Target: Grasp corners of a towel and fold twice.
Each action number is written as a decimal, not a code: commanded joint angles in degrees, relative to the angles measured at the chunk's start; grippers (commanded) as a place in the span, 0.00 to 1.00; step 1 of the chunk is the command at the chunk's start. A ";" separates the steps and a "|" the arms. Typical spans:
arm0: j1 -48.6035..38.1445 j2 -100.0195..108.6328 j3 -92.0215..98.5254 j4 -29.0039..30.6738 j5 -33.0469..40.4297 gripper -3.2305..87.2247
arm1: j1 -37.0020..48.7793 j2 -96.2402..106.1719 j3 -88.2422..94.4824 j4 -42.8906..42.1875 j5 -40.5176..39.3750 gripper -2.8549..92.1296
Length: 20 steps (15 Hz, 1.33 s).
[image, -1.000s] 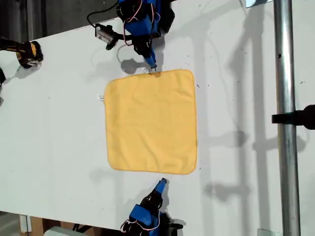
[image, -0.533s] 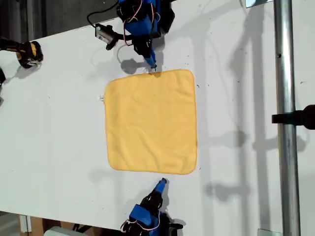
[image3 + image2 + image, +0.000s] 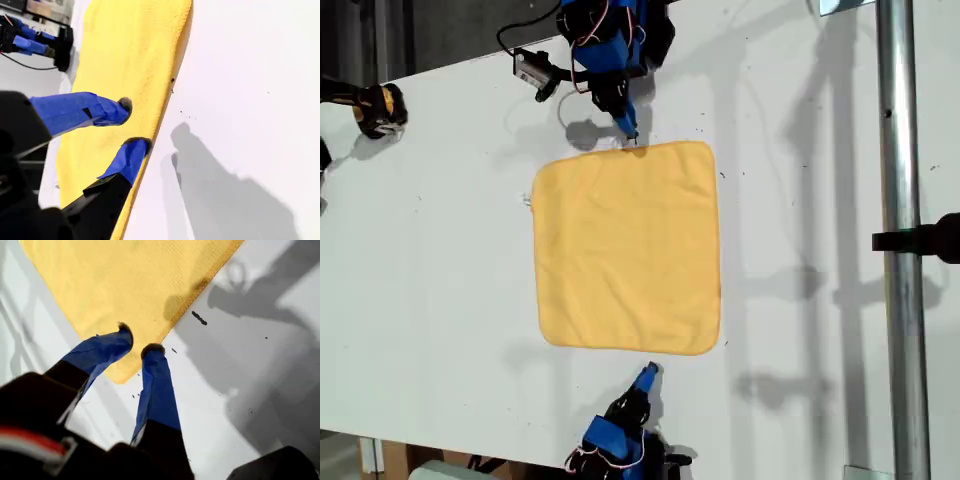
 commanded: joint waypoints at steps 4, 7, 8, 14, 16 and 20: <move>-2.64 0.35 0.35 0.09 -25.31 0.16 | 7.29 0.09 -2.29 1.05 -0.88 0.13; -9.32 0.35 0.35 -3.87 -24.61 0.04 | 8.17 0.18 -5.27 -0.62 -0.88 0.04; -8.96 0.35 0.35 -5.19 -25.31 0.01 | 8.17 0.18 -7.12 -0.97 -1.85 0.03; -9.49 0.35 0.35 -1.67 -22.15 0.01 | -4.57 -18.19 -24.35 -9.40 -7.73 0.03; -9.58 0.35 0.35 -2.11 -20.39 0.01 | -10.63 -26.63 -28.92 -14.15 -11.16 0.03; -9.58 0.35 0.35 -2.11 -17.93 0.01 | -21.71 -42.71 -40.43 -11.07 -14.85 0.03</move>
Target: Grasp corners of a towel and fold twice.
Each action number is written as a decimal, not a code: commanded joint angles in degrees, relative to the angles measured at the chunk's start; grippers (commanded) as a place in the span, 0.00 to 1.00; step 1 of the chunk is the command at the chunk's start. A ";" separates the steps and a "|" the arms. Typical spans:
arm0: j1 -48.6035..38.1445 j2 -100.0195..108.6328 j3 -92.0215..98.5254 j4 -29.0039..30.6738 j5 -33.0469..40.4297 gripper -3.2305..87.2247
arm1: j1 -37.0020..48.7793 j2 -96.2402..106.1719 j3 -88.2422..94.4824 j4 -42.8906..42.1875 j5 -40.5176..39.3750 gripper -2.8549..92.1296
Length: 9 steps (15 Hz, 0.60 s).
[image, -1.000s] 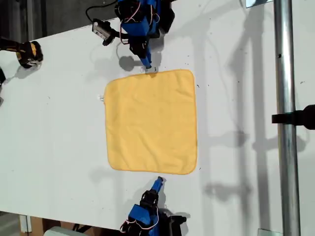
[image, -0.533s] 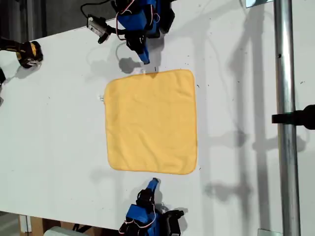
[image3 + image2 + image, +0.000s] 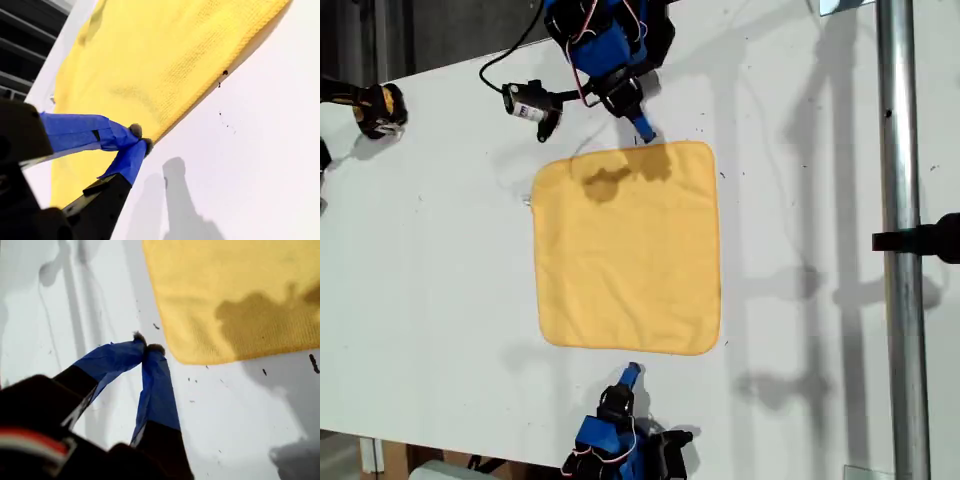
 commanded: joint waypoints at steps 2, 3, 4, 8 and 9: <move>-0.88 0.35 0.35 -1.14 1.85 0.01 | -5.71 -15.82 -18.72 8.09 -2.72 0.03; -0.88 0.35 0.35 -1.23 2.11 0.01 | -6.15 -19.51 -23.38 10.37 -3.52 0.03; -0.88 0.35 0.35 -1.14 2.29 0.01 | -6.33 -23.20 -27.86 12.74 -4.39 0.03; -0.79 0.35 0.35 -1.05 2.37 0.01 | -5.63 -32.26 -37.79 18.98 -5.89 0.03; -0.70 0.35 0.35 -1.05 2.37 0.01 | -5.98 -31.46 -37.71 19.25 -5.89 0.04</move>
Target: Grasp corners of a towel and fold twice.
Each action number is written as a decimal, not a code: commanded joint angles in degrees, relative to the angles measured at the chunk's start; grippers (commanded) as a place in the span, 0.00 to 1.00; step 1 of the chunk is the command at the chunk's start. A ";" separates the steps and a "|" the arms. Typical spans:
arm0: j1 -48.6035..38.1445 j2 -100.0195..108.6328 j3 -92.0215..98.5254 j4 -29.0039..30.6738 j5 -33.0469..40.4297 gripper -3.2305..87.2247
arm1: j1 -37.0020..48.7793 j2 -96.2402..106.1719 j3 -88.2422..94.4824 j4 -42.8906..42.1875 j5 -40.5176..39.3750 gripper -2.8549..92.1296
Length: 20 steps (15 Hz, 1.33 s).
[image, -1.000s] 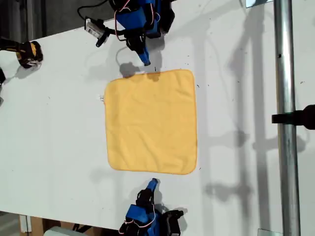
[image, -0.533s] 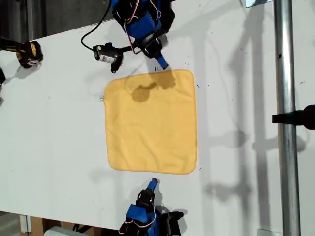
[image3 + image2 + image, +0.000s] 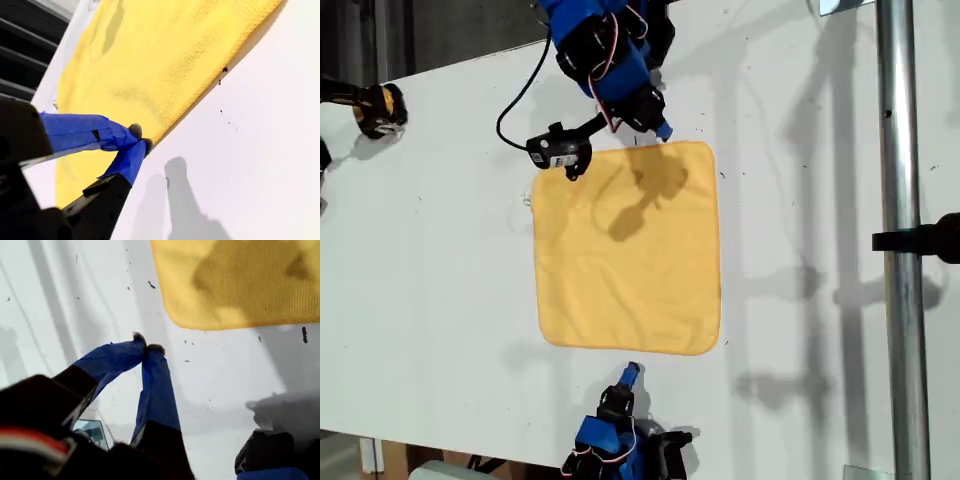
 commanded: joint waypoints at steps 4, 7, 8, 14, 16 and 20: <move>-0.44 0.35 0.35 -0.88 0.62 0.01 | -0.35 0.53 -6.33 3.08 -1.85 0.25; -0.35 0.35 0.35 -0.88 0.88 0.01 | 0.26 -3.52 -8.35 6.94 -2.90 0.34; -0.35 0.35 0.35 -0.88 0.88 0.01 | 0.26 -5.36 -8.61 7.29 -2.99 0.36; -0.44 0.35 0.35 -0.70 1.05 0.01 | 1.14 -11.34 -2.64 1.23 -2.02 0.36; -0.35 0.35 0.35 -0.35 0.88 0.01 | 1.05 -12.39 1.93 -2.55 -1.23 0.36; -0.26 0.35 0.35 -0.09 0.79 0.01 | 0.70 -10.46 18.19 -14.94 1.85 0.36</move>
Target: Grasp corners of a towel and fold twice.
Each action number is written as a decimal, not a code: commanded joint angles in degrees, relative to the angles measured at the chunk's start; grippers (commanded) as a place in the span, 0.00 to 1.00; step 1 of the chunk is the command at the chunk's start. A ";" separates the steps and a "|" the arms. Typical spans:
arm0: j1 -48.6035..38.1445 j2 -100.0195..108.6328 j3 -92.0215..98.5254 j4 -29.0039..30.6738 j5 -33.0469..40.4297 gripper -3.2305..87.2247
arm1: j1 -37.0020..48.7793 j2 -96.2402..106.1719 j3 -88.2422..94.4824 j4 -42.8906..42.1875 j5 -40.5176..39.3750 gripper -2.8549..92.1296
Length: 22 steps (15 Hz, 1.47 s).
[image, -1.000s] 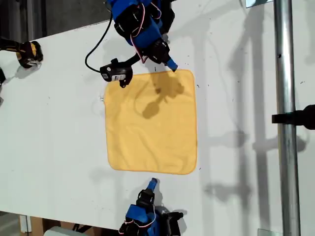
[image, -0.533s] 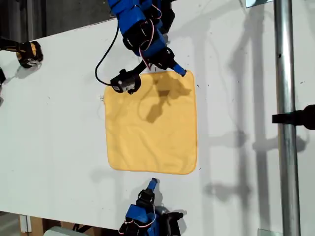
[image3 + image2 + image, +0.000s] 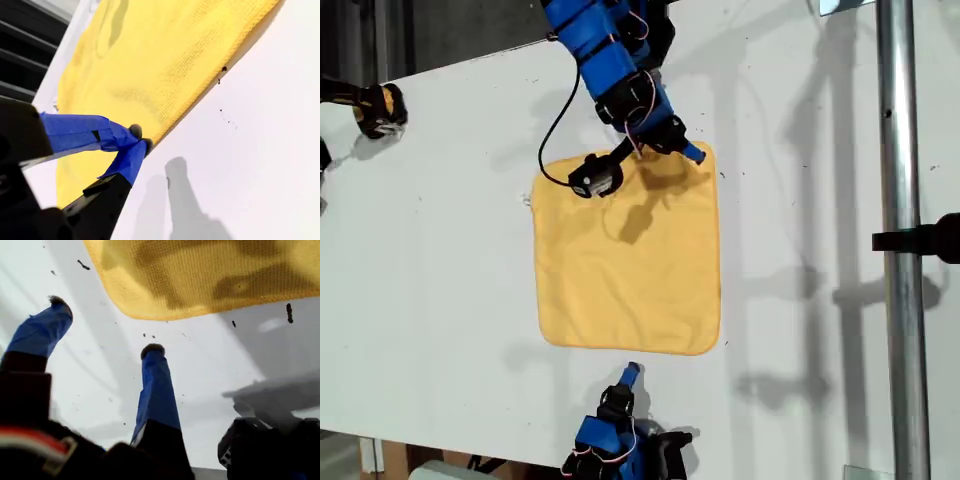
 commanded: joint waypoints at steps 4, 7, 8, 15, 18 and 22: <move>-0.26 0.35 0.35 -0.09 0.00 0.01 | 0.62 1.41 9.05 -12.22 1.85 0.36; -0.18 0.35 0.35 0.00 -0.35 0.01 | 0.79 -0.79 9.05 -14.59 1.41 0.36; -0.18 0.35 0.35 0.00 -0.35 0.01 | 0.70 -2.20 9.05 -15.56 1.41 0.36; -0.26 0.35 0.35 0.26 -0.88 0.01 | 1.14 -13.80 9.05 -22.59 1.14 0.29; -0.35 0.35 0.35 0.44 -1.49 0.01 | 1.23 -13.71 8.79 -23.99 0.88 0.03; -0.88 0.35 -0.26 0.97 -6.33 0.01 | 0.79 -14.41 7.56 -24.08 0.62 0.03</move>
